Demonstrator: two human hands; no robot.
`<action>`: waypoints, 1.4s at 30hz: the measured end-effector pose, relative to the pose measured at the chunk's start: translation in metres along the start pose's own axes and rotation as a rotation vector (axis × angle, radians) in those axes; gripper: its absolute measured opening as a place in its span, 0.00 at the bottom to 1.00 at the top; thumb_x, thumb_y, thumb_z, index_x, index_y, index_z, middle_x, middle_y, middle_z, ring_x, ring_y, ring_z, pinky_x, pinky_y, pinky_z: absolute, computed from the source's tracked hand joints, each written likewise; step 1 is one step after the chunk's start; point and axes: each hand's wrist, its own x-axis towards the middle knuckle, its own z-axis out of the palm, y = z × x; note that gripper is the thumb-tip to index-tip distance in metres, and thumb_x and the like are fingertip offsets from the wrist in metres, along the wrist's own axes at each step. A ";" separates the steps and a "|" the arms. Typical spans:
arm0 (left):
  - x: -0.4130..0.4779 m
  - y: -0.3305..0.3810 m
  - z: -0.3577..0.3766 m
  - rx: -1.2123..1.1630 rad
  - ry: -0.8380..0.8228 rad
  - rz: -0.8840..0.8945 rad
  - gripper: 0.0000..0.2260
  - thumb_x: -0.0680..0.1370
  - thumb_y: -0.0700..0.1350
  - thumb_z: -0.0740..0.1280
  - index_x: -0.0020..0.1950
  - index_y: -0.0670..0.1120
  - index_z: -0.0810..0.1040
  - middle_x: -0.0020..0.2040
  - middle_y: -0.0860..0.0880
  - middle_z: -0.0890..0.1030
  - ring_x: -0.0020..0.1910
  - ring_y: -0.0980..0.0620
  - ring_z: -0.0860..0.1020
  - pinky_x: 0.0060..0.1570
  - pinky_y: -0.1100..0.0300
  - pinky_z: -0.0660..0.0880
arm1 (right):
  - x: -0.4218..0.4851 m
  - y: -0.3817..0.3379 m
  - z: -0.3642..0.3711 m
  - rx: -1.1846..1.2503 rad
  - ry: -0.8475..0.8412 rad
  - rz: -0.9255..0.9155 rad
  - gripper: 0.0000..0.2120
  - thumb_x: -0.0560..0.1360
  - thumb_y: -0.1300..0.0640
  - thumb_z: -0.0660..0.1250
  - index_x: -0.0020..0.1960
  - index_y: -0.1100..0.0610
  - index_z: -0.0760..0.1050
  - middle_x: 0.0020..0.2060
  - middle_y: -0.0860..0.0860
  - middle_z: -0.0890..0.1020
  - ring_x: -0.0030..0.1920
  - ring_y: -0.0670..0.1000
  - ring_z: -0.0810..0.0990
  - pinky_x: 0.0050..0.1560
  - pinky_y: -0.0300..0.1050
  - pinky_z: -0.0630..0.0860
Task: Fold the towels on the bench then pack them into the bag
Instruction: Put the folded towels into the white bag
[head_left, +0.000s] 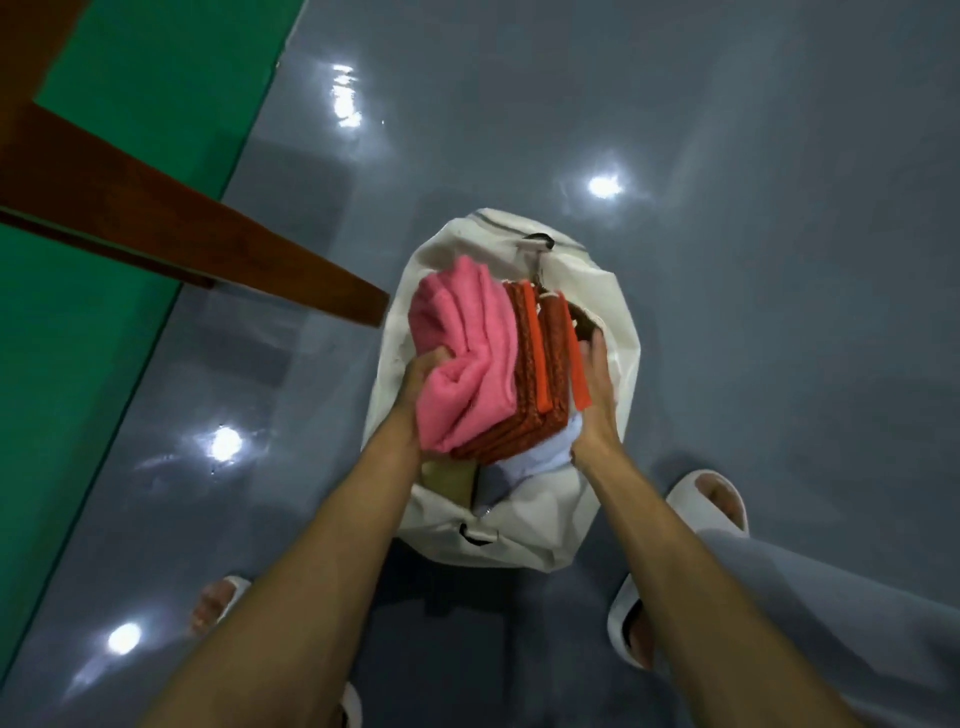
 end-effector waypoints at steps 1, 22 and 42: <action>0.004 -0.001 -0.001 -0.035 -0.038 -0.029 0.09 0.82 0.44 0.63 0.44 0.44 0.77 0.27 0.51 0.82 0.29 0.54 0.82 0.30 0.63 0.78 | 0.003 -0.005 -0.008 0.024 -0.033 -0.016 0.33 0.80 0.30 0.57 0.80 0.44 0.62 0.74 0.43 0.72 0.74 0.44 0.69 0.77 0.48 0.63; 0.031 -0.010 0.033 -0.442 -0.361 -0.251 0.16 0.70 0.41 0.70 0.56 0.50 0.84 0.50 0.52 0.85 0.55 0.52 0.83 0.60 0.61 0.78 | 0.025 -0.079 0.003 -0.045 -0.490 0.233 0.42 0.62 0.34 0.79 0.70 0.53 0.75 0.60 0.56 0.85 0.60 0.58 0.84 0.66 0.59 0.77; 0.070 -0.022 0.027 -0.270 -0.207 0.217 0.29 0.82 0.56 0.65 0.77 0.41 0.69 0.75 0.36 0.72 0.73 0.38 0.71 0.76 0.38 0.64 | 0.052 -0.078 0.014 0.044 -0.335 0.266 0.32 0.60 0.59 0.78 0.64 0.63 0.78 0.55 0.61 0.85 0.57 0.60 0.84 0.63 0.56 0.80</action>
